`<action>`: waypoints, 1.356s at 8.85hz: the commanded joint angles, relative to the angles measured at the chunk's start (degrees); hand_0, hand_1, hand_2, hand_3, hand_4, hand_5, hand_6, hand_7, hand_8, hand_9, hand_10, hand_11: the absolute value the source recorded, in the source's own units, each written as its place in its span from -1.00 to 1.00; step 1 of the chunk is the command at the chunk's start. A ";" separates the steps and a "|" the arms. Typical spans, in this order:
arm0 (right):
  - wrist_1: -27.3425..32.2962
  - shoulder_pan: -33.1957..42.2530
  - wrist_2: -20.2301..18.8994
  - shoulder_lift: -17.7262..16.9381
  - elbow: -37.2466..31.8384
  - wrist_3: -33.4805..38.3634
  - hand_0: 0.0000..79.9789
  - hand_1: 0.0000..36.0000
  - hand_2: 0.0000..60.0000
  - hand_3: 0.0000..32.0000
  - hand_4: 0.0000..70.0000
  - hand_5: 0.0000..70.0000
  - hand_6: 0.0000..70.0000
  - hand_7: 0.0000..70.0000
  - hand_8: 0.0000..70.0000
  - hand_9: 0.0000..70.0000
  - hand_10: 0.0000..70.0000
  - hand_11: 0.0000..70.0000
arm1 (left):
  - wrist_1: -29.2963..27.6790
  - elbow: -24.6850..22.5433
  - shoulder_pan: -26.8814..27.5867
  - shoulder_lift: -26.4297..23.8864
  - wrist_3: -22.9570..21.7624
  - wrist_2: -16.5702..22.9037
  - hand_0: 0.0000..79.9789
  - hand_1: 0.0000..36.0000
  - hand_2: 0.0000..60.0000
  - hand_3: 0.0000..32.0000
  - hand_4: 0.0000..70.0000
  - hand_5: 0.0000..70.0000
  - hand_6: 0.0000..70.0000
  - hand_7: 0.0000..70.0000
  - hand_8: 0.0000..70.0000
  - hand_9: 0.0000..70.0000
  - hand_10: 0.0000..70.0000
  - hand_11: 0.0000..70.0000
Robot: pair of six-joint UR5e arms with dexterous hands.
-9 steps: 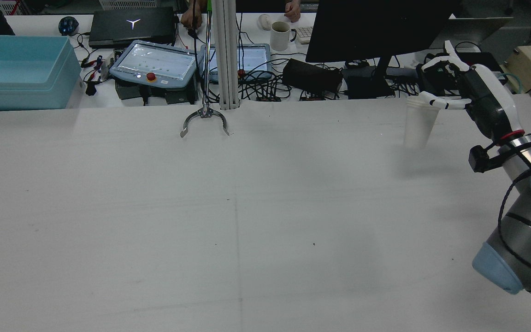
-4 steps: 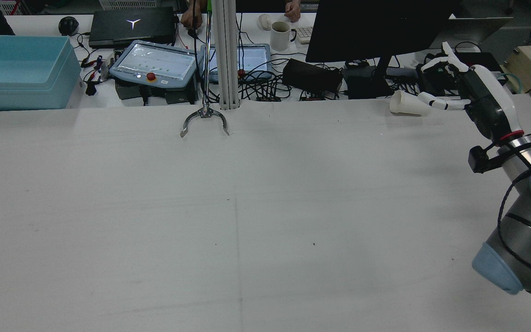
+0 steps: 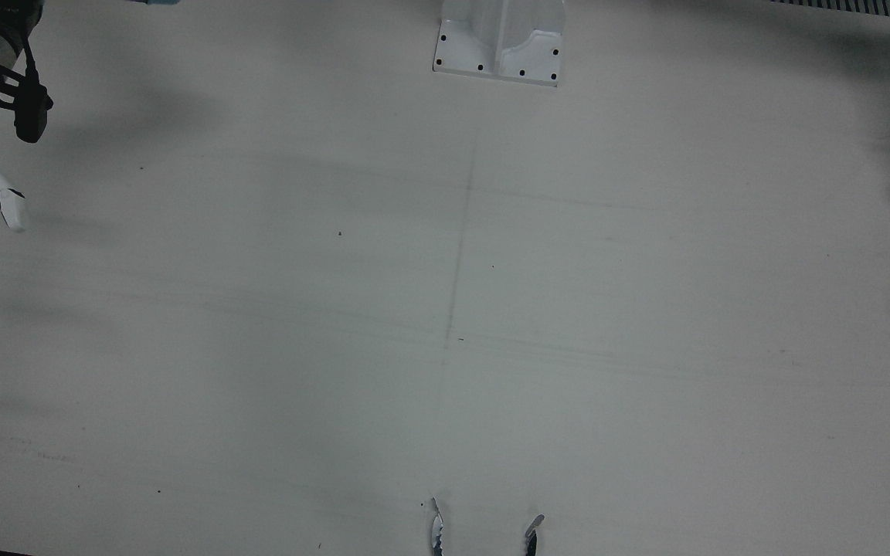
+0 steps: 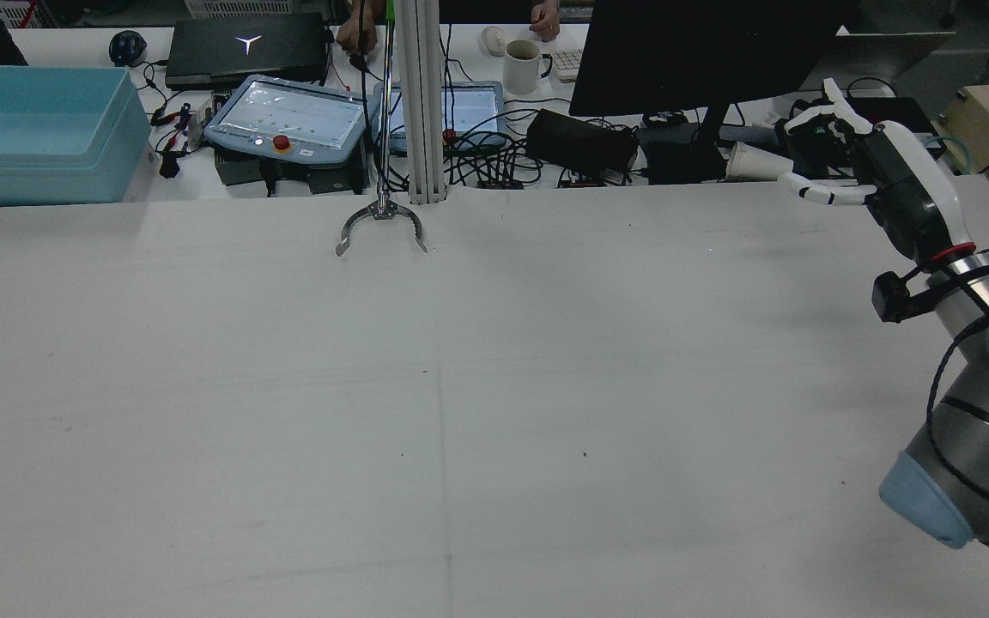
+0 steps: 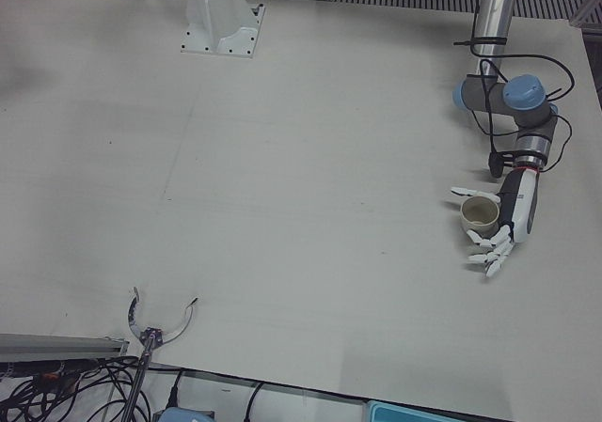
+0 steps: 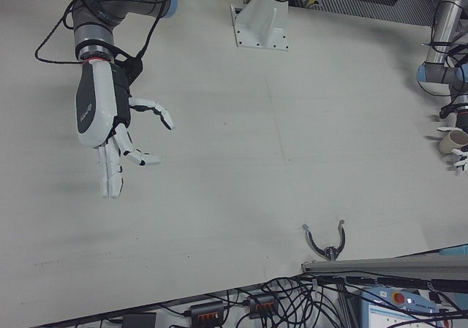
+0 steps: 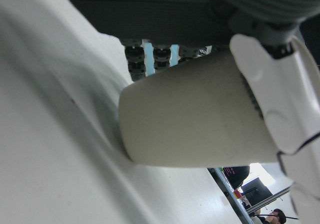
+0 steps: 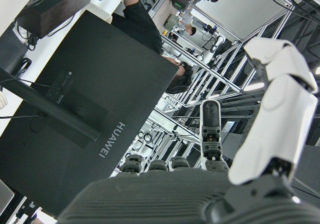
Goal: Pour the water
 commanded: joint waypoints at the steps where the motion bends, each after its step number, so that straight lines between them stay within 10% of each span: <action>1: -0.03 -0.17 -0.09 0.00 0.00 -0.09 0.16 -0.02 0.02 -1.00 -0.63 0.19 -0.96 -0.92 -1.00 -1.00 -0.91 -0.83 | -0.70 -0.15 0.01 0.98 -0.51 0.12 0.16 -0.27 -0.51 -1.00 -0.29 -0.56 -0.74 -0.83 -0.98 -1.00 -0.84 -0.74; 4: -0.03 -0.18 -0.09 0.00 0.00 0.00 0.15 -0.02 0.02 -1.00 -0.63 0.19 -0.95 -0.91 -1.00 -1.00 -0.91 -0.83 | -0.71 -0.67 -0.08 1.42 -0.51 0.12 0.23 -0.02 -0.74 -1.00 -0.83 -1.00 -0.92 -1.00 -1.00 -1.00 -0.92 -0.83; 5: -0.03 -0.18 -0.09 0.00 0.00 -0.09 0.15 -0.03 0.01 -1.00 -0.63 0.19 -0.95 -0.91 -1.00 -1.00 -0.90 -0.82 | -0.71 -0.85 -0.17 1.42 -0.60 0.12 0.30 0.13 -0.90 -0.66 -1.00 -1.00 -1.00 -1.00 -1.00 -1.00 -0.95 -0.87; 6: -0.03 -0.18 -0.09 0.00 0.00 0.00 0.15 -0.03 0.01 -1.00 -0.62 0.19 -0.95 -0.91 -1.00 -1.00 -0.90 -0.82 | -0.62 -0.85 -0.17 1.42 -0.60 0.12 0.31 0.12 -1.00 -0.10 -1.00 -1.00 -1.00 -1.00 -1.00 -1.00 -0.99 -0.92; 7: -0.03 -0.18 -0.09 0.00 -0.09 0.00 0.16 -0.03 0.00 -1.00 -0.63 0.20 -0.95 -0.91 -1.00 -1.00 -0.90 -0.82 | -0.71 -0.76 -0.26 1.42 -0.60 0.12 0.31 0.13 -1.00 0.04 -1.00 -1.00 -1.00 -1.00 -1.00 -1.00 -1.00 -0.94; 12: 0.05 0.00 0.00 -0.09 0.00 0.00 0.15 -0.04 -0.01 -1.00 -0.64 0.19 -0.95 -0.92 -1.00 -1.00 -0.91 -0.83 | -1.06 -1.10 -8.57 3.62 -3.49 0.12 0.31 0.14 -1.00 0.11 -1.00 -1.00 -1.00 -1.00 -1.00 -1.00 -1.00 -0.94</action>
